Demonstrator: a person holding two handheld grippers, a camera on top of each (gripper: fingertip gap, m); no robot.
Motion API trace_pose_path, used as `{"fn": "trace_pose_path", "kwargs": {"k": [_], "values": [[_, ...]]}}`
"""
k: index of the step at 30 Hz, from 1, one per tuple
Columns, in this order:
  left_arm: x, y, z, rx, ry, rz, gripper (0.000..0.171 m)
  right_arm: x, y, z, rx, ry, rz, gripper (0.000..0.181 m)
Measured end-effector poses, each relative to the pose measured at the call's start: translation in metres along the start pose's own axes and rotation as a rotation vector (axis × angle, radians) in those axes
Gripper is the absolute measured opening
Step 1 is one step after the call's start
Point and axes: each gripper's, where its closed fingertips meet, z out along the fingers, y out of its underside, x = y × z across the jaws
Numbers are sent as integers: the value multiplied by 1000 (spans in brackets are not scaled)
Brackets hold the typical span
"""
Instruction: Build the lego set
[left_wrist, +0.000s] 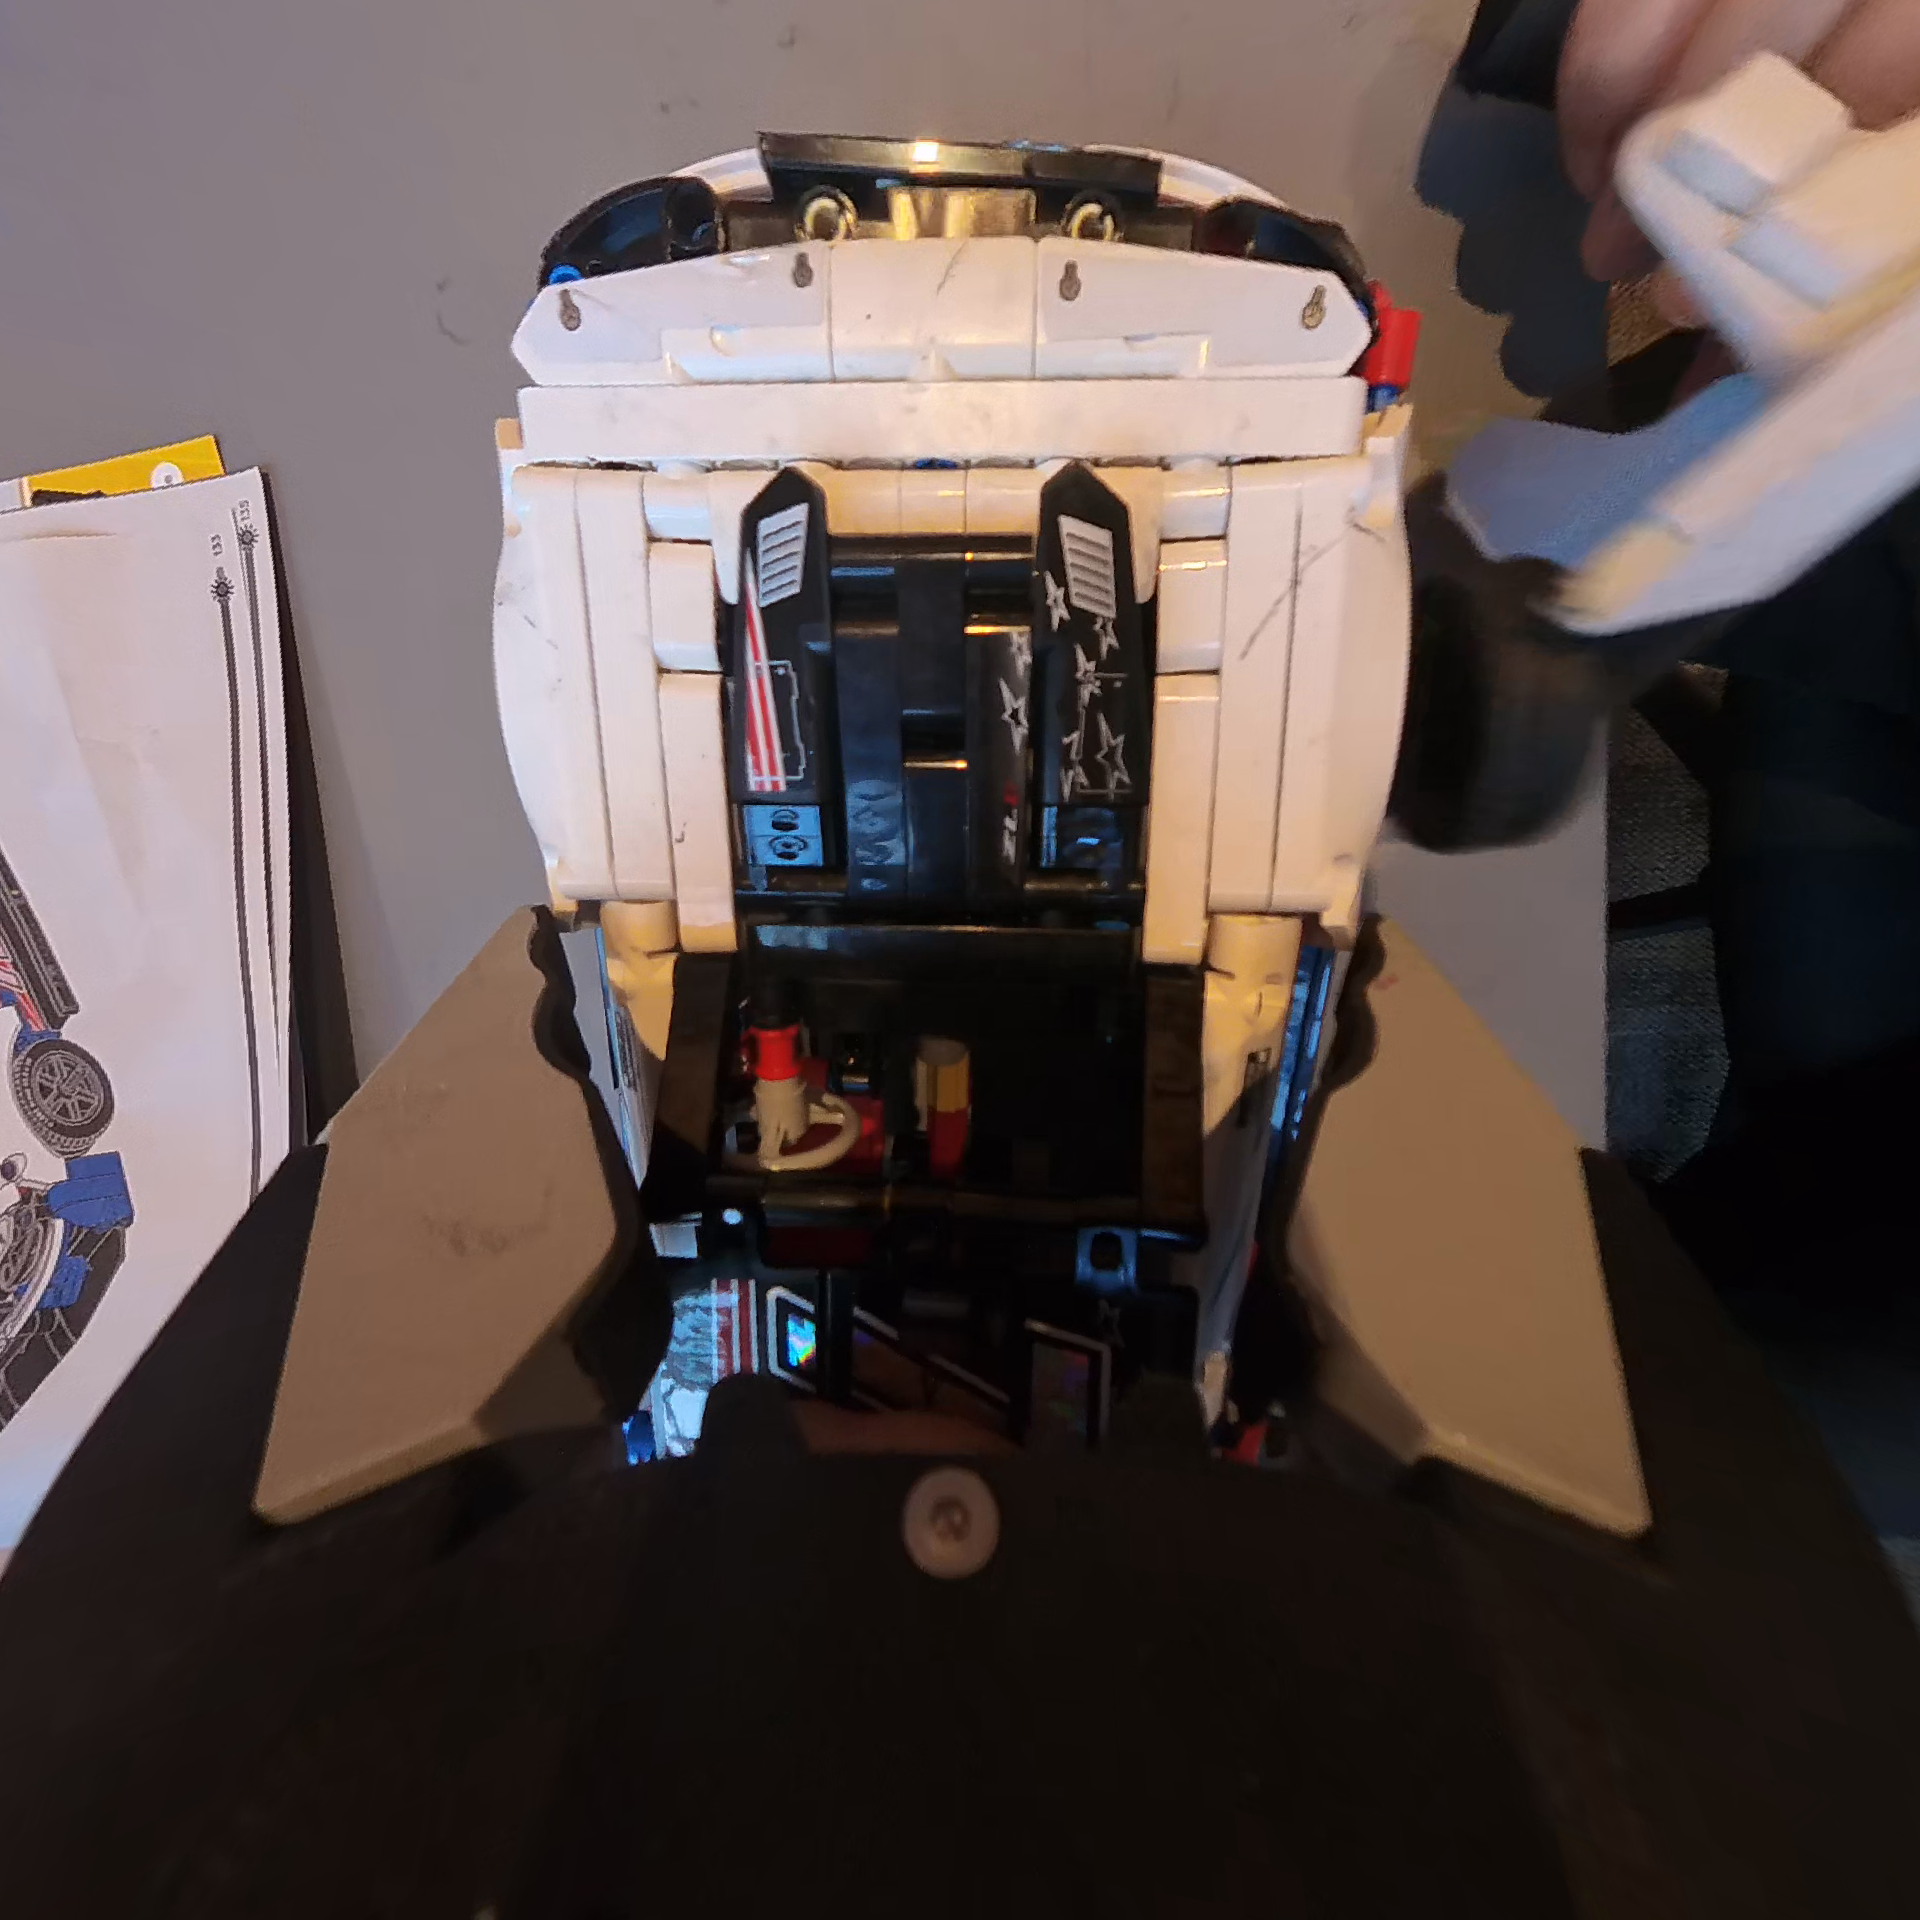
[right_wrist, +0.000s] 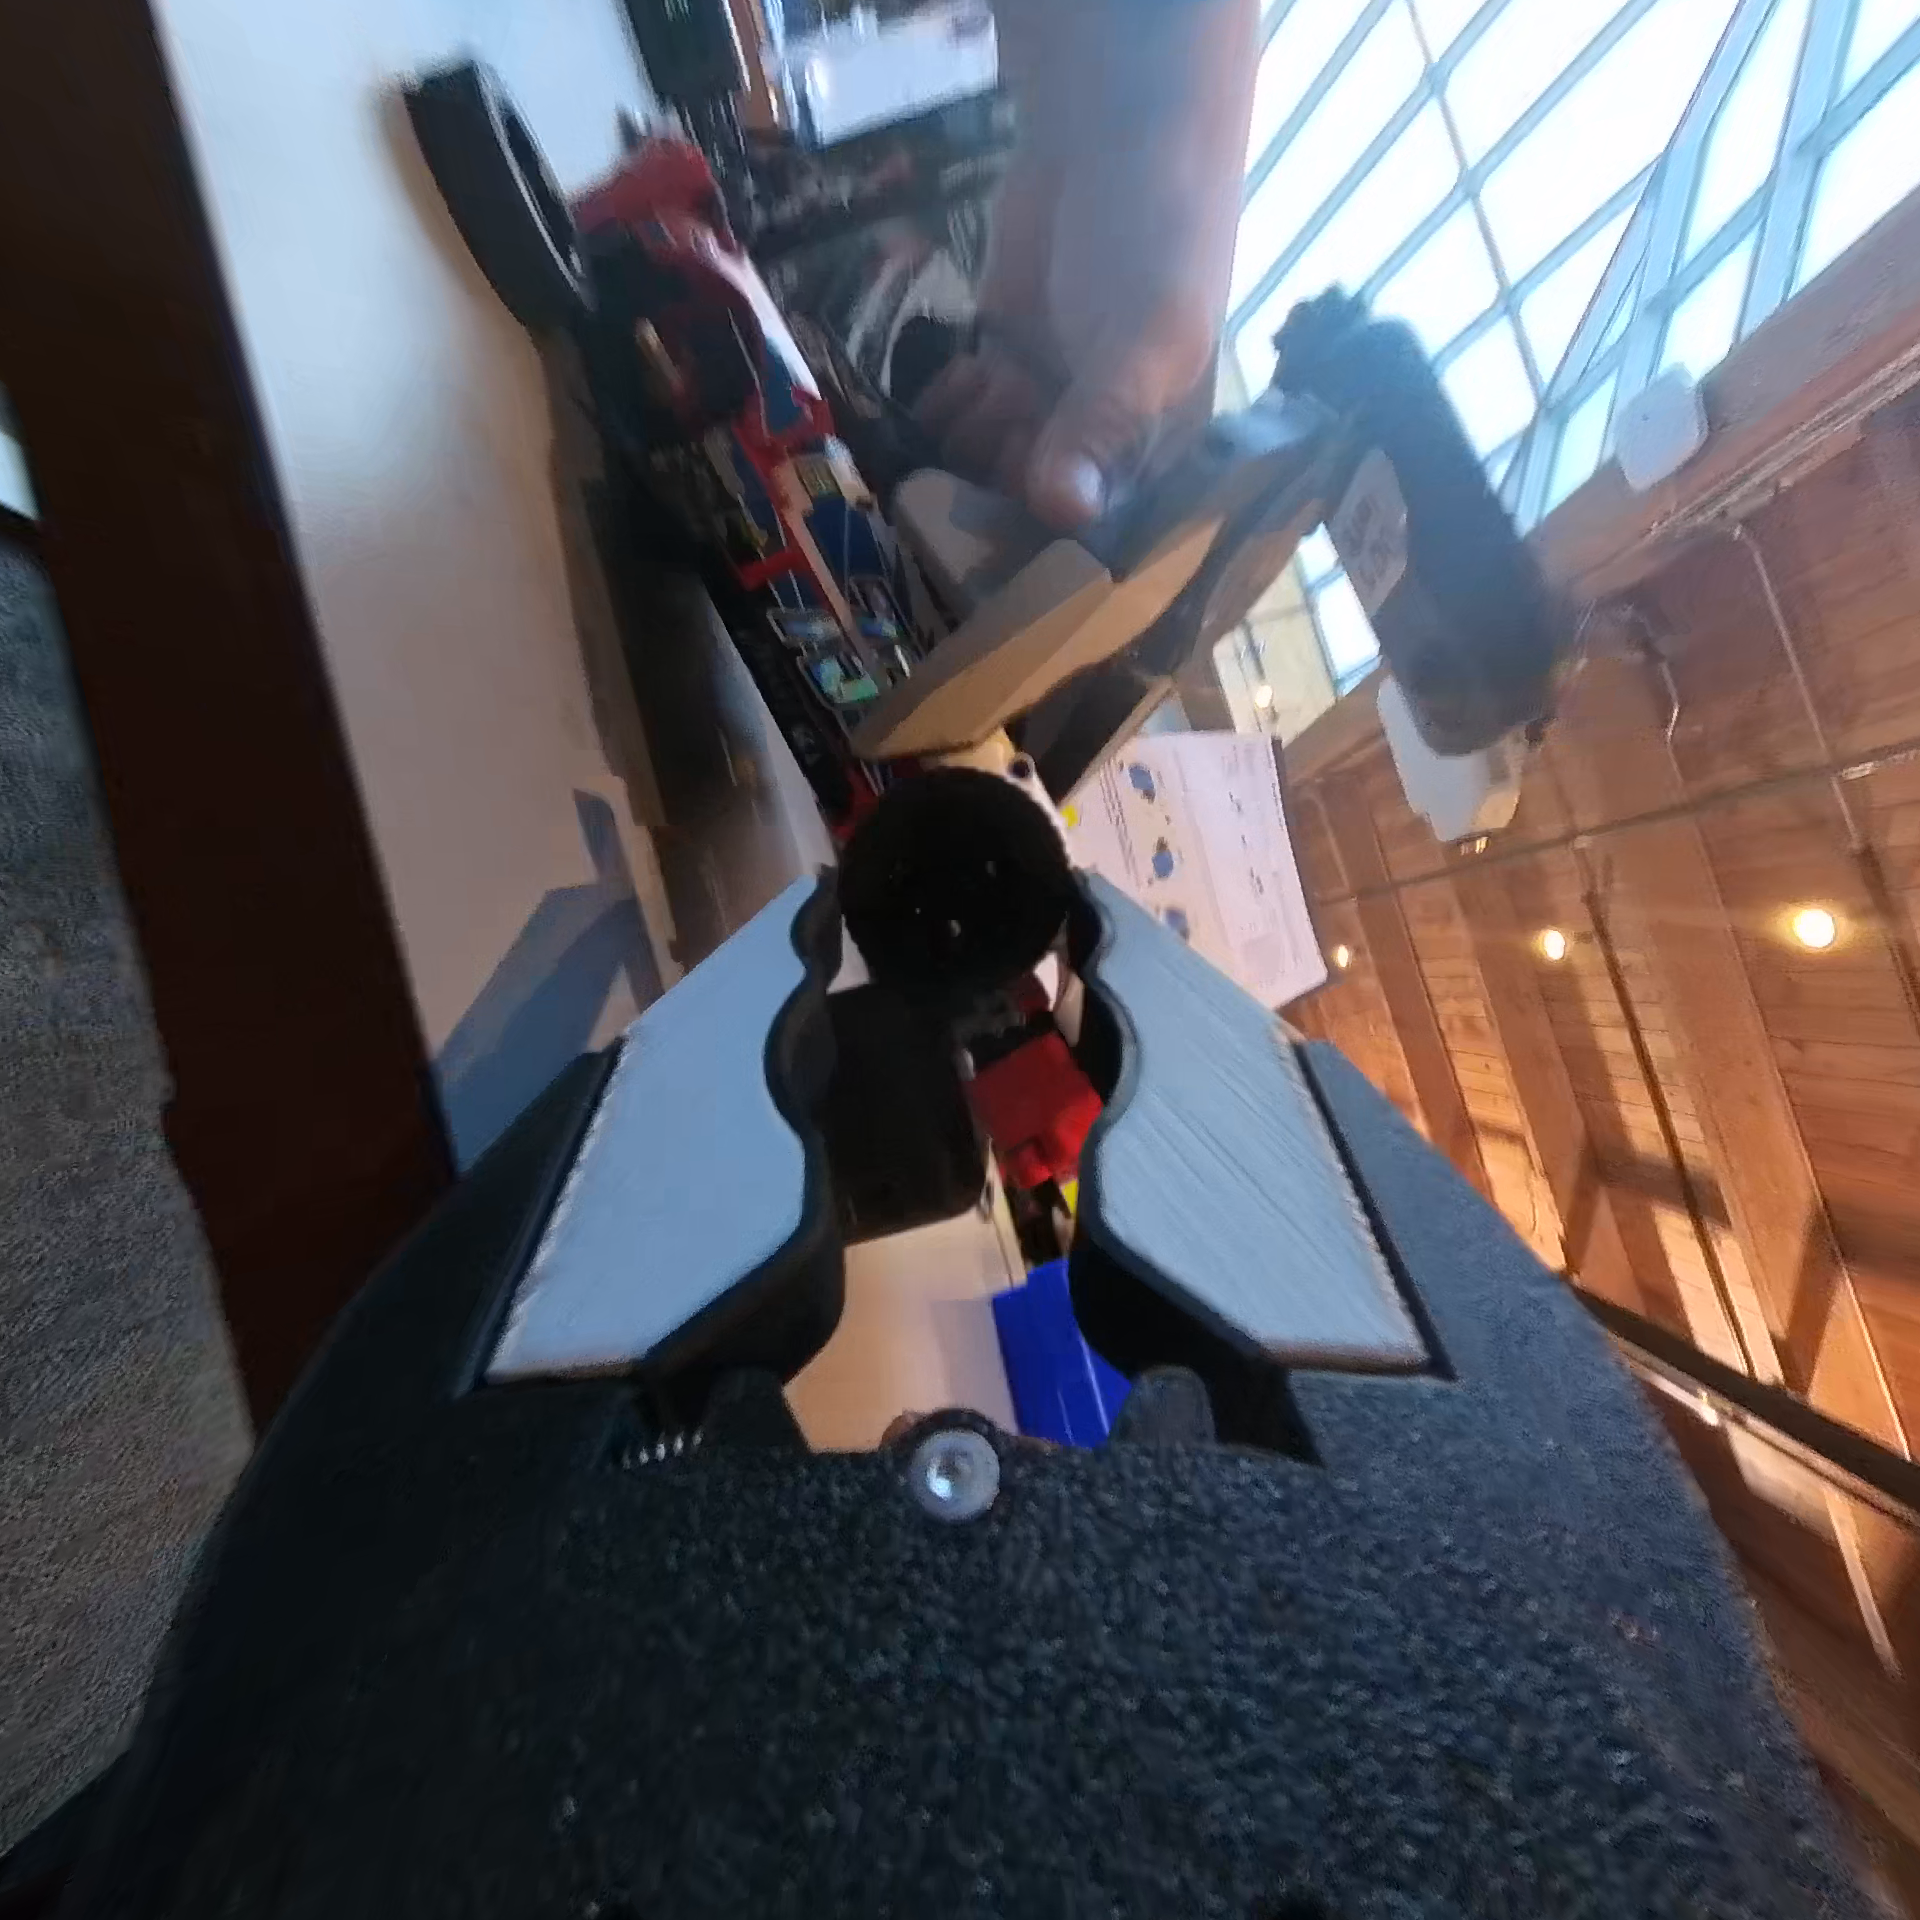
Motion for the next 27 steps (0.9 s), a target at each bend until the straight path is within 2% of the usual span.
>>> {"fn": "trace_pose_path", "kwargs": {"k": [2, 5, 8, 12, 16, 20, 22, 24, 25, 27], "values": [[1, -2, -2, 24, 7, -5, 139, 1, -5, -11, 47, 0, 16, 39], [6, -3, -12, 66, 10, 2, 135, 7, 11, -34, 4, -23, 131, 39], [10, -8, -25, 136, 3, -13, 131, 8, 20, -55, -36, -20, 83, 39], [19, -5, -36, 142, -26, 7, 123, 18, 24, -57, -77, 34, 18, 39], [37, 3, -61, 207, -70, -16, 118, 32, 24, -53, -65, 31, 106, 39], [65, 19, -78, 283, -205, -75, 93, 52, 25, -53, -68, -35, 346, 39], [87, 23, -78, 309, -243, -120, 72, 59, 21, -56, -71, -92, 420, 39], [102, 16, -76, 392, -302, -194, 54, 58, 20, -60, -98, -143, 414, 39], [115, 10, -70, 437, -270, -247, 44, 57, 20, -62, -111, -156, 387, 39], [132, -4, -59, 536, -205, -384, 40, 55, 18, -65, -134, -182, 313, 39]]}}
